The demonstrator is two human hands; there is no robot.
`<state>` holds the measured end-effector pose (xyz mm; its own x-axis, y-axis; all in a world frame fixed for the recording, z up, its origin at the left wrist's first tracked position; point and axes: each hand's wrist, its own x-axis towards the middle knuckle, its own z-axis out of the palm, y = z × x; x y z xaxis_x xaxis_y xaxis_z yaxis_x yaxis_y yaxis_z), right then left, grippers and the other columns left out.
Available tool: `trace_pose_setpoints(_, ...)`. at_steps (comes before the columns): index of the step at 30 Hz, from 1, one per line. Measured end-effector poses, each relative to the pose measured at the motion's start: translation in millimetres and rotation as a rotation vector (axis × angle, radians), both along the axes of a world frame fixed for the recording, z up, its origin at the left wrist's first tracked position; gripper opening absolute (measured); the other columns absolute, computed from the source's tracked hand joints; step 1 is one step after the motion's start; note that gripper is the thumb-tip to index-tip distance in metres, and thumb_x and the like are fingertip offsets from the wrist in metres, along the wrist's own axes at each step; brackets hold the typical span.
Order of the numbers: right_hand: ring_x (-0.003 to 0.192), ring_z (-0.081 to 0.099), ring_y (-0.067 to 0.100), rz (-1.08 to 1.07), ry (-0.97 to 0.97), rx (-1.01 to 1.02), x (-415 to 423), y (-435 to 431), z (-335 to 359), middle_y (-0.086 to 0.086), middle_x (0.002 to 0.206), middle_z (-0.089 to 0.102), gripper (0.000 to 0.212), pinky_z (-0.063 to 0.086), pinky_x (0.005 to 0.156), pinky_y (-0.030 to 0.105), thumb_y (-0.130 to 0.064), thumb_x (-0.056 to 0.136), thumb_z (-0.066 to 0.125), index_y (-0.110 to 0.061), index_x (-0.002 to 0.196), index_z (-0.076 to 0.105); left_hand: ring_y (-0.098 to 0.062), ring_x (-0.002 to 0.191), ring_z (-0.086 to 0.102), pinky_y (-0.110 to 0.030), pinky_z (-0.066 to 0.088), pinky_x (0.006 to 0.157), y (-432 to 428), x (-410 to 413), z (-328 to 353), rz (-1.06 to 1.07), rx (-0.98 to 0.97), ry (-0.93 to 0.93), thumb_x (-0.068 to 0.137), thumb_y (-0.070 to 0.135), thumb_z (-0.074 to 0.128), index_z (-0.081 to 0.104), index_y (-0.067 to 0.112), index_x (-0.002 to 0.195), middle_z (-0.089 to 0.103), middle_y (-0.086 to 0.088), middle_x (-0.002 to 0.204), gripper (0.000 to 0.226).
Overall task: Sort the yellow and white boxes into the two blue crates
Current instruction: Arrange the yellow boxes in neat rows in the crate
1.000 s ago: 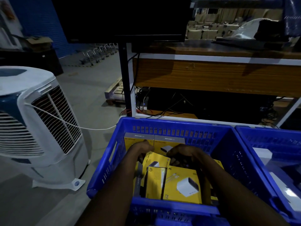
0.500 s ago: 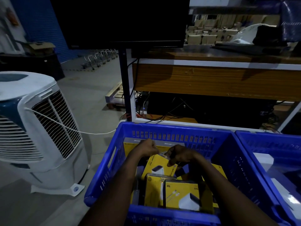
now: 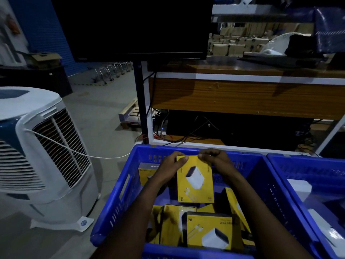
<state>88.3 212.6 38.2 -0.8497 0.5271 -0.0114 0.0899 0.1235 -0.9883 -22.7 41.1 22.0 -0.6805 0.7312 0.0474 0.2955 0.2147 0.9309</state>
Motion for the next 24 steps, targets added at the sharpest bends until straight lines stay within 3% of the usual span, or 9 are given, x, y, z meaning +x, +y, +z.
trace_pose_setpoints(5, 0.072, 0.062, 0.034, -0.072, 0.041, -0.148, 0.3, 0.0, 2.4, 0.021, 0.074, 0.063, 0.033, 0.048, 0.064, 0.035, -0.037, 0.089, 0.064, -0.005, 0.079, 0.067, 0.01, 0.074, 0.064, -0.011, 0.051, 0.065, 6.0, 6.3, 7.6, -0.033, 0.087, -0.361, 0.099, 0.036, 0.053, 0.056, 0.026, 0.108, 0.065, 0.006, 0.102, 0.014)
trace_pose_setpoints(7, 0.072, 0.058, 0.033, -0.034, -0.002, -0.221, -2.3, -2.5, 4.0, 0.019, 0.078, 0.058, 0.036, 0.045, 0.065, 0.036, -0.046, 0.093, 0.056, -0.012, 0.083, 0.063, 0.001, 0.104, 0.064, -0.02, 0.049, 0.08, 6.2, 2.6, 8.9, 0.02, 0.127, -0.483, 0.1, 0.039, 0.05, 0.053, 0.028, 0.123, 0.057, 0.002, 0.128, 0.026)
trace_pose_setpoints(9, 0.079, 0.061, 0.032, -0.012, -0.007, -0.324, -2.6, -3.7, 7.8, 0.016, 0.091, 0.063, 0.037, 0.049, 0.066, 0.035, -0.046, 0.098, 0.045, -0.013, 0.096, 0.064, -0.021, 0.138, 0.042, -0.03, 0.039, 0.098, 5.7, -1.9, 7.3, 0.092, 0.164, -0.552, 0.099, 0.041, 0.049, 0.034, 0.019, 0.149, 0.036, -0.004, 0.153, 0.056)
trace_pose_setpoints(11, 0.08, 0.063, 0.029, 0.038, -0.014, -0.372, 0.0, -3.4, 12.2, 0.012, 0.095, 0.067, 0.04, 0.051, 0.064, 0.033, -0.046, 0.099, 0.04, -0.017, 0.103, 0.066, -0.031, 0.14, 0.038, -0.043, 0.036, 0.11, 5.7, -6.7, 3.5, 0.117, 0.202, -0.557, 0.089, 0.056, 0.06, 0.03, 0.018, 0.152, 0.03, -0.005, 0.157, 0.079)
trace_pose_setpoints(13, 0.072, 0.061, 0.029, 0.105, -0.086, -0.375, 3.0, -2.1, 14.6, 0.01, 0.086, 0.066, 0.04, 0.047, 0.061, 0.032, -0.049, 0.096, 0.043, -0.019, 0.094, 0.07, -0.03, 0.13, 0.048, -0.051, 0.039, 0.109, 7.4, -9.0, -0.8, 0.176, 0.202, -0.511, 0.094, 0.051, 0.053, 0.045, 0.016, 0.14, 0.044, -0.008, 0.148, 0.058)
trace_pose_setpoints(15, 0.068, 0.061, 0.026, 0.18, -0.216, -0.316, 6.9, -1.6, 18.5, 0.01, 0.082, 0.067, 0.036, 0.047, 0.058, 0.031, -0.047, 0.092, 0.05, -0.016, 0.093, 0.068, -0.025, 0.107, 0.057, -0.042, 0.044, 0.099, 8.4, -5.4, 3.0, 0.253, 0.173, -0.415, 0.102, 0.04, 0.042, 0.056, 0.021, 0.109, 0.057, -0.007, 0.118, 0.025)
trace_pose_setpoints(17, 0.074, 0.066, 0.024, 0.254, -0.32, -0.254, 10.1, 1.9, 19.4, 0.01, 0.091, 0.069, 0.033, 0.053, 0.06, 0.032, -0.042, 0.091, 0.054, -0.014, 0.107, 0.064, -0.021, 0.085, 0.054, -0.034, 0.041, 0.079, 9.7, -1.1, 7.4, 0.292, 0.164, -0.332, 0.104, 0.036, 0.037, 0.05, 0.023, 0.089, 0.053, -0.004, 0.091, 0.024)
trace_pose_setpoints(21, 0.076, 0.071, 0.018, 0.444, -0.41, -0.172, 18.0, 10.8, 20.0, 0.007, 0.094, 0.074, 0.019, 0.057, 0.058, 0.031, -0.027, 0.095, 0.055, -0.019, 0.112, 0.059, -0.026, 0.084, 0.053, -0.035, 0.038, 0.072, 9.9, -3.2, 5.3, 0.34, 0.123, -0.224, 0.103, 0.035, 0.042, 0.046, 0.009, 0.097, 0.048, -0.011, 0.085, 0.027)
trace_pose_setpoints(24, 0.078, 0.069, 0.024, 0.528, -0.456, -0.085, 17.2, 16.8, 11.1, 0.008, 0.098, 0.074, 0.036, 0.058, 0.059, 0.034, -0.02, 0.089, 0.065, -0.026, 0.122, 0.051, -0.026, 0.078, 0.052, -0.041, 0.041, 0.071, 8.0, -5.7, 8.1, 0.435, 0.116, -0.261, 0.1, 0.028, 0.053, 0.046, 0.015, 0.089, 0.049, -0.008, 0.079, 0.018)
